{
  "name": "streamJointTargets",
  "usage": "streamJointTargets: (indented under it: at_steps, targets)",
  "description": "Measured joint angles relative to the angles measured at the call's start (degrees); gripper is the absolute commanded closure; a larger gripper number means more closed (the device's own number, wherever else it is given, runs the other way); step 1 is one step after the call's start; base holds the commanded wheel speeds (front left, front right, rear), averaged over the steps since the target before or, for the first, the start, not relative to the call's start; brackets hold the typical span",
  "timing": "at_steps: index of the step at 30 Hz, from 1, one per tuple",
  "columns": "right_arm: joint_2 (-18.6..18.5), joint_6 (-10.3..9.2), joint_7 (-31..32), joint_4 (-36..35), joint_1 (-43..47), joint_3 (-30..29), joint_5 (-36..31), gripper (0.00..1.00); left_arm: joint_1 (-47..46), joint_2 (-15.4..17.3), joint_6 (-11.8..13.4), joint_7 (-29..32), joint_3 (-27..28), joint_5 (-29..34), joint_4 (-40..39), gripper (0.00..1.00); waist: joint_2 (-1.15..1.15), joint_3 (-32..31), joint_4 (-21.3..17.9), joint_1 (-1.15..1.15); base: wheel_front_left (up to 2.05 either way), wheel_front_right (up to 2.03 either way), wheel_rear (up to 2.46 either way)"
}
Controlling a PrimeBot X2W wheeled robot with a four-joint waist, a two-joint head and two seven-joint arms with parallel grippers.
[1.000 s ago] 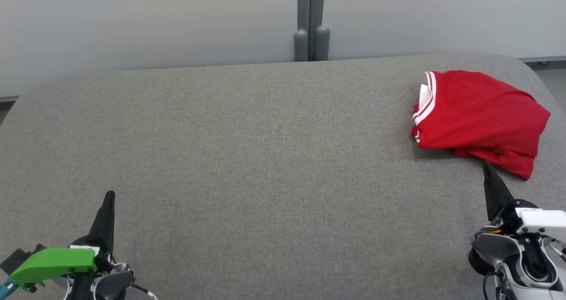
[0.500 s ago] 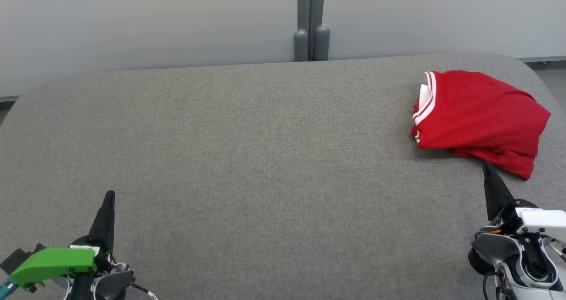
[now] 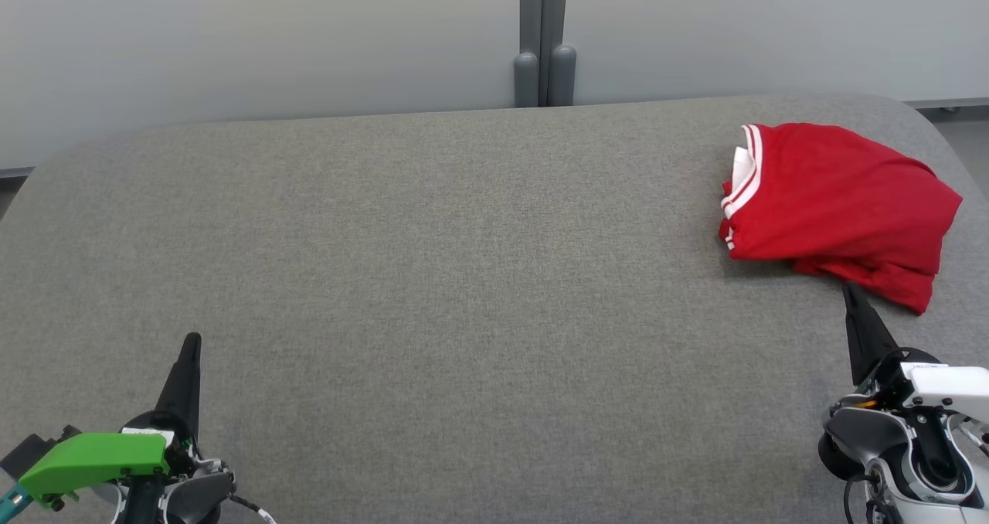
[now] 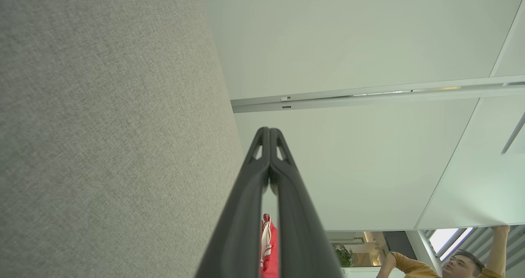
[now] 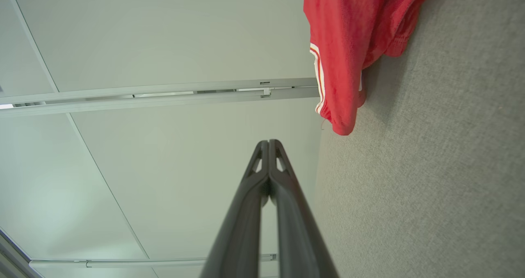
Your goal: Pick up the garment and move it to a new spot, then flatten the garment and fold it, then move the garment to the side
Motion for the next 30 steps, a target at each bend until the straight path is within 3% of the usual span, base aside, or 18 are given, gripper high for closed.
streamJointTargets:
  at_steps: [30]
  targets:
    - [0.0, 0.00, 0.0, -0.2, 0.0, 0.0, 0.0, 1.00, 0.0, 0.0, 0.0, 0.0, 0.0, 0.0, -0.1, 1.00, 0.00, 0.0, 0.0, 0.00, 0.00, 0.00, 0.00]
